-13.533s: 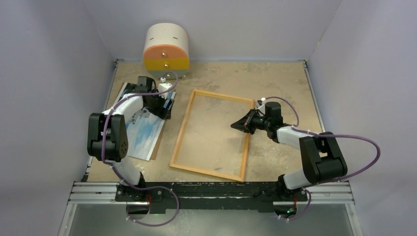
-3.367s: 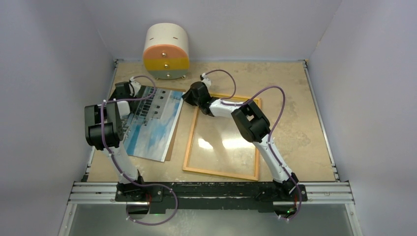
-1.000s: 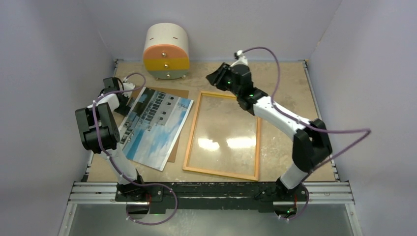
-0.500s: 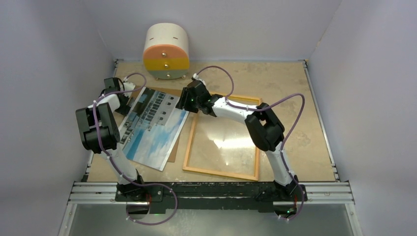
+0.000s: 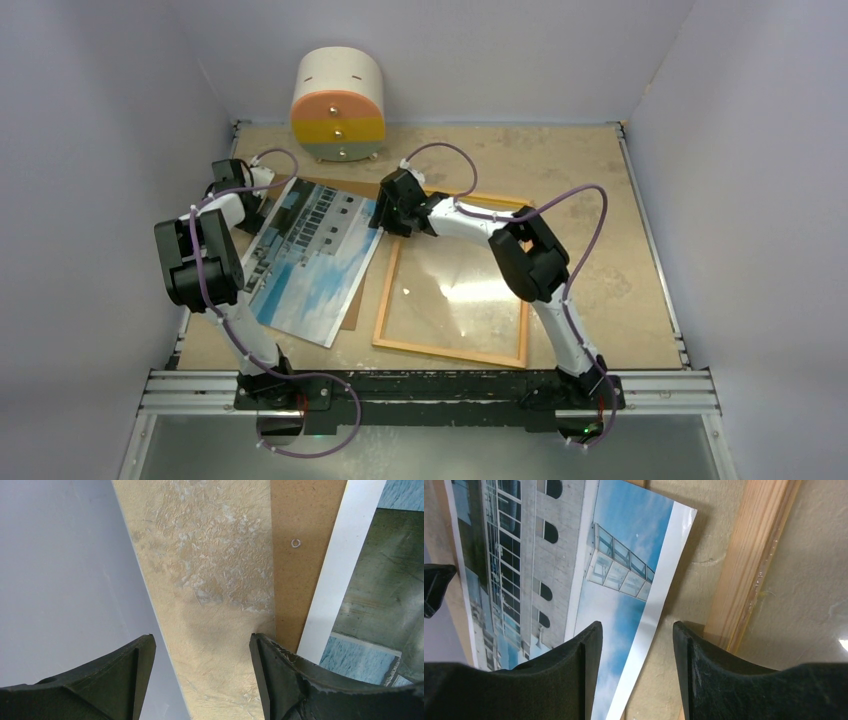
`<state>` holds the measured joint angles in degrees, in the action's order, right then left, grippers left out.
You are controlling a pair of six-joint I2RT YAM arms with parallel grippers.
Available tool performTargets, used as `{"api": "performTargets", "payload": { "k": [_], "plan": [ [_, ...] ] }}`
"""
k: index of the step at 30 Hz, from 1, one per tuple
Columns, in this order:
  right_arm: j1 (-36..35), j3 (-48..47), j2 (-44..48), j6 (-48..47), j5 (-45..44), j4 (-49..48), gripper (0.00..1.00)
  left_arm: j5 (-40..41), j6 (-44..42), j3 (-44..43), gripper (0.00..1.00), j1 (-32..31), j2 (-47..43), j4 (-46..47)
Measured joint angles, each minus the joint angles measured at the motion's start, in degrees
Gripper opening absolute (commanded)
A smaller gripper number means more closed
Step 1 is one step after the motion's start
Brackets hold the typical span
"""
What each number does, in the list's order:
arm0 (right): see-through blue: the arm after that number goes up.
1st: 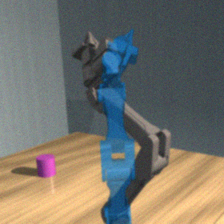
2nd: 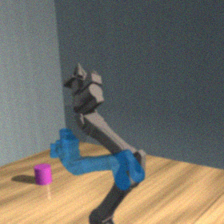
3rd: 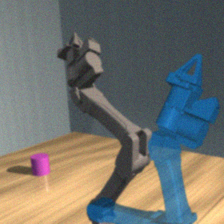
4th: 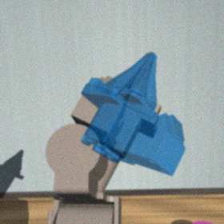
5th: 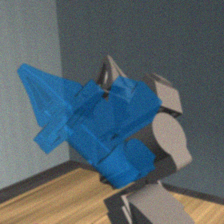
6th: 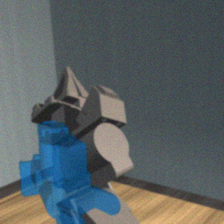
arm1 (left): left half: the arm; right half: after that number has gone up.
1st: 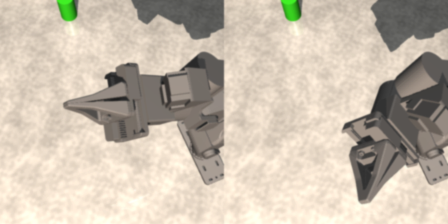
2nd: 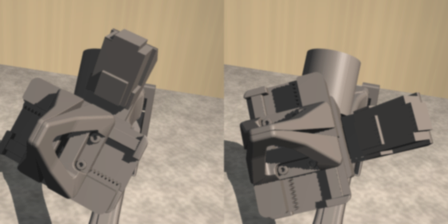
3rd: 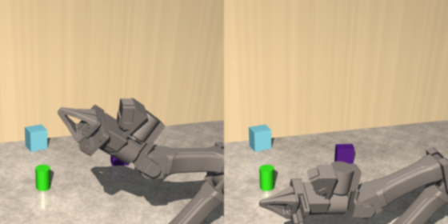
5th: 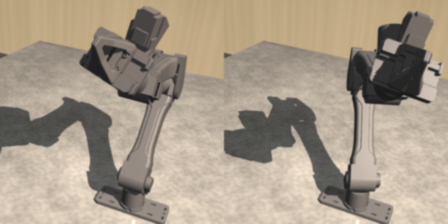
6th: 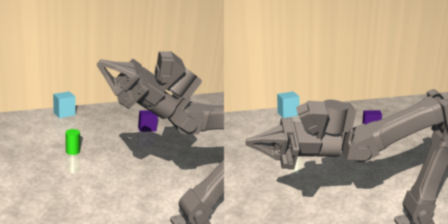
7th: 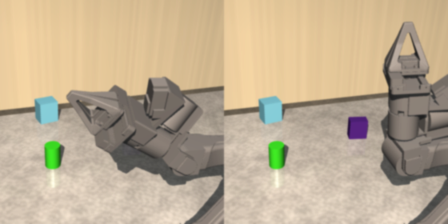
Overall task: Put the photo into the frame
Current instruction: Pick up the photo at the center of the board.
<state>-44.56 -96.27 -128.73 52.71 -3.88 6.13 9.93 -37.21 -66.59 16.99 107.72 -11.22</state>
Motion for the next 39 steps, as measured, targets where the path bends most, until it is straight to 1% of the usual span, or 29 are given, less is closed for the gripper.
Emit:
{"api": "performTargets", "payload": {
  "k": [4,9,13,17,19,24,28,33,39],
  "plan": [
    [-0.07,-2.84,-1.92,0.02,-1.77,1.38,0.61,0.17,0.0,0.11,0.73,-0.13,-0.02,0.15],
    [-0.07,-5.86,-3.65,0.04,-5.11,2.05,0.63,0.31,-0.02,0.24,0.73,-0.15,-0.04,0.35],
    [-0.07,-6.38,-4.0,0.39,-7.45,2.1,0.63,0.31,-0.02,0.26,0.73,-0.15,-0.04,0.39],
    [-0.04,-6.29,-4.11,1.9,-7.96,1.27,0.59,0.33,-0.02,0.31,0.73,-0.17,-0.04,0.55],
    [0.11,-4.61,-4.04,3.56,-7.45,-1.92,0.53,0.33,-0.02,0.42,0.73,-0.2,-0.04,0.81],
    [1.55,4.31,-2.56,10.6,-2.93,-16.02,0.47,0.44,-0.39,0.92,0.73,-0.39,-0.04,1.84],
    [2.32,8.87,-2.03,13.99,-0.46,-23.43,0.41,1.77,-1.44,2.12,0.72,-1.18,-0.13,4.11],
    [2.6,11.91,-2.05,15.65,1.81,-30.23,0.41,2.95,-2.05,3.15,0.71,-1.9,-0.11,6.32],
    [2.62,12.2,-2.27,15.87,4.07,-33.46,0.39,4.09,-3.08,4.15,0.7,-2.58,-0.11,8.24]
  ]
}}
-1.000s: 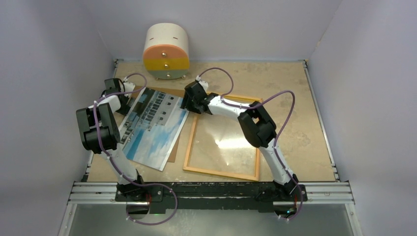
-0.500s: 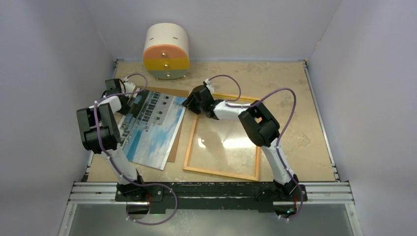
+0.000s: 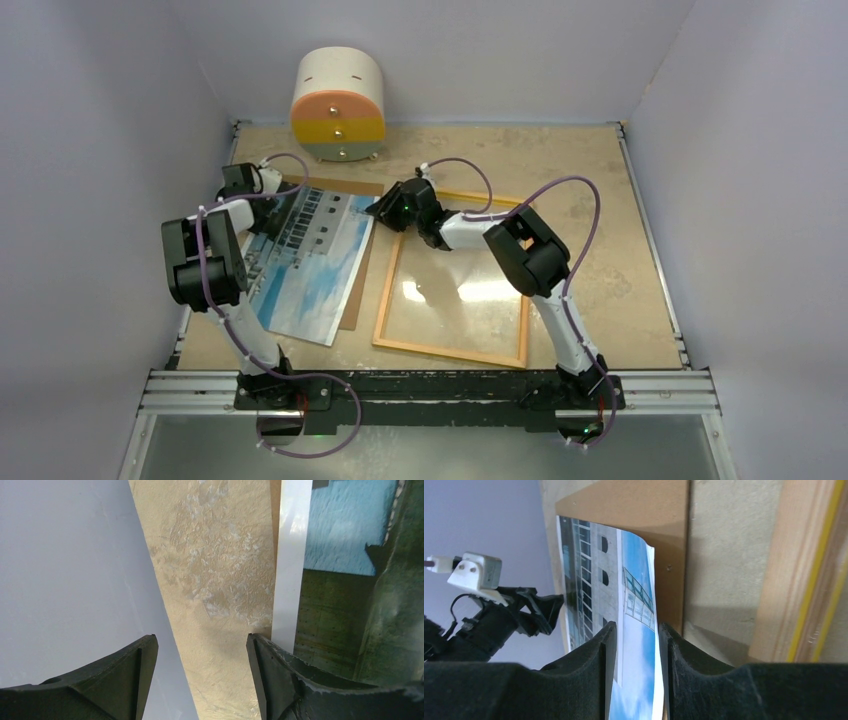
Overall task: Put the photo into the frame
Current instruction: Pick up the photo at the center of the board.
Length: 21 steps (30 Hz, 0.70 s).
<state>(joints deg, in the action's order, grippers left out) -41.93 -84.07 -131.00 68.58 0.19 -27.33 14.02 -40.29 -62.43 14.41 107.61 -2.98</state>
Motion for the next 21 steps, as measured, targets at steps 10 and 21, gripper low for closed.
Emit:
{"api": "performTargets", "payload": {
  "k": [10,21],
  "plan": [
    [0.0,-1.36,-2.43,-0.63,3.15,-3.21,0.38,1.2,-1.11,0.61,0.69,-0.7,0.39,2.34],
    [0.07,-5.79,-8.66,0.04,9.51,-9.64,0.27,1.2,-1.42,0.96,0.69,-0.74,0.5,3.34]
  ]
}}
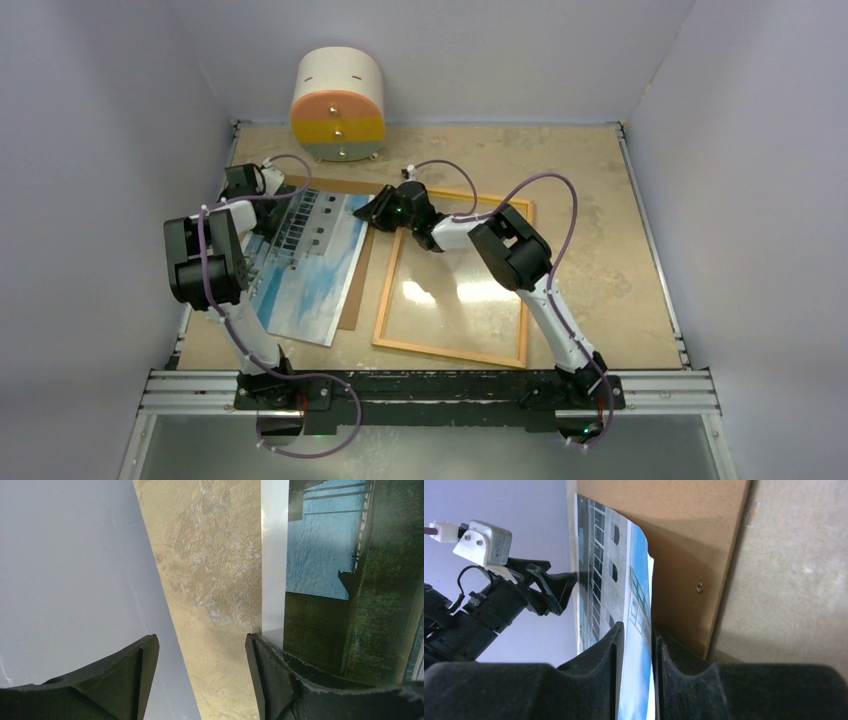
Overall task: Put the photo into the frame
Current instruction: Pick up the photo at the center of the board.
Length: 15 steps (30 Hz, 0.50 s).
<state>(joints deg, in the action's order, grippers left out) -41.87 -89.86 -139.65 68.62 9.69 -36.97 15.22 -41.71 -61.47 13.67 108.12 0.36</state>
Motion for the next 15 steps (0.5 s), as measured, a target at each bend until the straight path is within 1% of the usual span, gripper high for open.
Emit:
{"api": "performTargets", "payload": {
  "k": [5,7,8,9,13,14,15],
  "plan": [
    [0.0,-3.19,-1.84,-0.24,1.99,-0.13,0.13,0.02,0.0,-0.02,0.7,-0.09,0.11,0.22],
    [0.0,-3.82,-1.84,-0.87,2.19,-0.22,0.13,0.02,0.0,-0.04,0.74,-0.09,0.11,0.17],
    [0.0,-3.98,-1.73,-1.62,2.29,-0.33,0.17,0.07,-0.04,-0.17,0.75,-0.07,0.11,0.04],
    [-0.02,-3.91,-1.44,-2.64,2.29,-0.33,0.18,0.09,-0.09,-0.42,0.76,0.11,0.11,-0.15],
    [-0.26,-1.14,3.23,-9.55,1.51,1.42,0.04,-2.03,0.57,-3.1,0.79,2.03,0.24,-3.56],
    [-0.35,-0.07,5.53,-11.5,1.42,1.75,0.02,-2.67,0.72,-3.91,0.83,2.6,0.28,-5.05],
    [-0.44,0.92,7.91,-13.25,1.38,1.95,0.0,-3.15,1.01,-4.52,0.84,3.26,0.31,-6.6]
  ]
}}
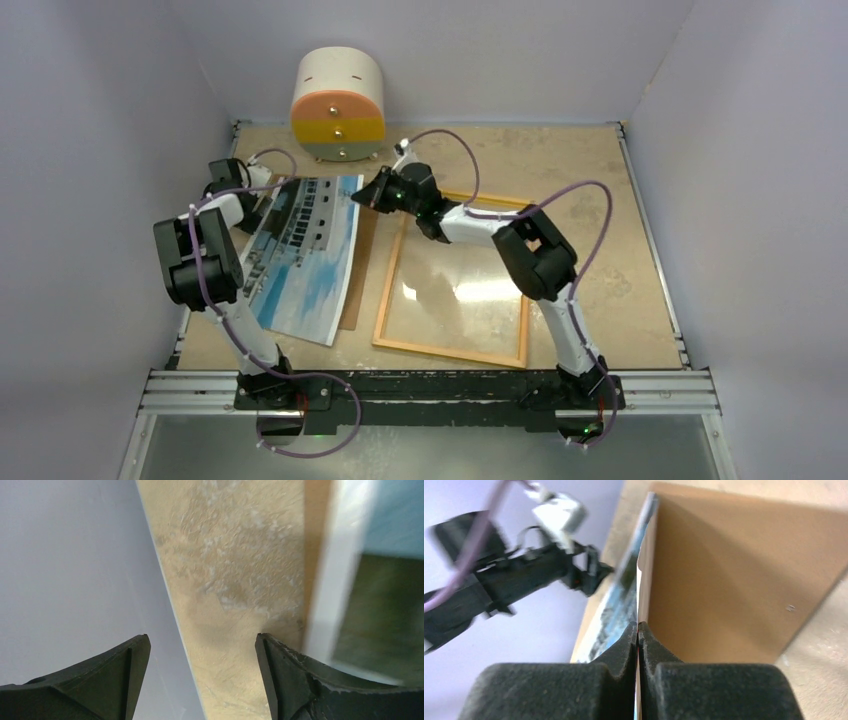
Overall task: Put the photo into the frame
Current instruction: Pick up the photo at the center of the board, then turn over the photo from the photo frame.
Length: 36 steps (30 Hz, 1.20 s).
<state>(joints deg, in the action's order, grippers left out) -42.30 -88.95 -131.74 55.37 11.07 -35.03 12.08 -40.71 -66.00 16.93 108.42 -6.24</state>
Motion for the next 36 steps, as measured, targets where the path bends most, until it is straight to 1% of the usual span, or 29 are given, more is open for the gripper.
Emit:
{"api": "performTargets", "payload": {
  "k": [3,6,8,10,14,16,19,21,23,25,27,28,30,33,36],
  "plan": [
    [-0.13,3.74,8.66,-4.07,0.7,-0.55,0.0,-0.68,1.4,-1.55,0.87,1.49,-0.35,-3.87],
    [-0.04,7.08,17.25,-6.23,2.67,-1.57,0.0,-2.1,3.58,-3.98,0.88,2.67,-1.95,-9.57],
    [0.0,7.67,22.1,-8.13,3.23,0.11,0.0,-2.99,4.79,-6.56,0.91,3.17,-3.58,-12.98],
    [0.09,7.65,26.23,-10.43,2.64,4.11,0.0,-3.63,5.73,-9.14,0.92,3.45,-5.29,-14.86],
    [2.16,7.82,37.77,-15.91,-2.08,18.29,0.0,-4.66,7.13,-11.17,0.92,3.69,-10.8,-16.13],
    [5.9,8.59,44.81,-17.18,-2.95,24.48,0.0,-5.33,7.37,-11.43,0.93,3.69,-12.87,-16.65],
    [17.03,8.81,56.35,-18.84,-4.59,33.92,0.0,-6.56,8.2,-11.47,0.93,3.69,-13.66,-17.9],
    [24.61,7.87,62.97,-21.05,-8.85,40.7,0.0,-7.48,8.68,-11.34,0.94,3.69,-13.64,-19.19],
    [27.41,4.07,67.1,-23.65,-14.23,49.0,0.0,-8.48,9.03,-10.99,0.94,3.69,-13.64,-19.61],
    [26.91,-3.5,67.49,-26.05,-18.47,56.61,0.0,-9.31,9.66,-10.49,0.94,3.69,-13.7,-19.65],
    [26.25,-12.63,65.55,-27.82,-22.1,63.04,0.0,-10.1,9.9,-9.73,0.95,3.69,-13.94,-19.76],
    [26.16,-16.92,64.35,-28.46,-23.39,65.77,0.0,-10.45,10.05,-9.31,0.95,3.69,-14.08,-19.74],
    [26.18,-22.27,62.47,-28.96,-24.72,69.22,0.0,-10.86,10.12,-8.5,0.95,3.69,-14.49,-19.74],
    [26.25,-24.3,60.19,-28.7,-23.63,71.8,0.0,-11.19,10.12,-6.36,0.95,3.69,-15.89,-19.5],
    [26.23,-24.28,55.63,-26.14,-19.06,73.7,0.0,-12.26,10.14,-3.23,0.95,3.69,-17.99,-19.32]
  ]
}}
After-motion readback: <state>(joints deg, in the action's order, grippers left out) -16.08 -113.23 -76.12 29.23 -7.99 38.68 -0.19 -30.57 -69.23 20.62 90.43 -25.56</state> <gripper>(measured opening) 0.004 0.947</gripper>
